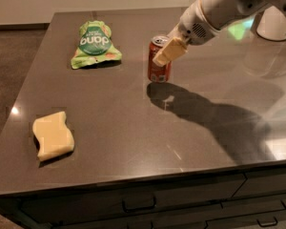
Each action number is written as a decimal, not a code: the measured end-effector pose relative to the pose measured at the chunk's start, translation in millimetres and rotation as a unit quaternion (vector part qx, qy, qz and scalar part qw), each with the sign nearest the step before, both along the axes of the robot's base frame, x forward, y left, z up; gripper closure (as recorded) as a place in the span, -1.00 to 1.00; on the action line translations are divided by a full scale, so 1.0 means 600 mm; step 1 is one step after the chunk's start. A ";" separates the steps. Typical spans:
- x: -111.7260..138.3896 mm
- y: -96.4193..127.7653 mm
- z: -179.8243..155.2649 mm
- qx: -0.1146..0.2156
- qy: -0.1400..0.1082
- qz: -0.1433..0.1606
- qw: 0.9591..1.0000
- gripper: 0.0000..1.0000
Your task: Move coke can near green rice chip bag
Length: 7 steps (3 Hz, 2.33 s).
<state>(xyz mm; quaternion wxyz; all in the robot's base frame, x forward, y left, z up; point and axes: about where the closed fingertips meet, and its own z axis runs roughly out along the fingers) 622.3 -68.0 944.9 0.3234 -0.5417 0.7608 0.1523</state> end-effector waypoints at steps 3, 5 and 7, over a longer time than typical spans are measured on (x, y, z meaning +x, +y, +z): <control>0.071 0.068 -0.004 0.018 -0.002 0.010 1.000 1.00; 0.103 0.121 -0.011 0.022 -0.002 0.029 0.999 1.00; 0.119 0.163 -0.031 0.016 0.000 0.041 0.999 0.20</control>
Offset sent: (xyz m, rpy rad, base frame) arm 0.0498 0.0343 -0.0037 0.0379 -0.0003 -0.0021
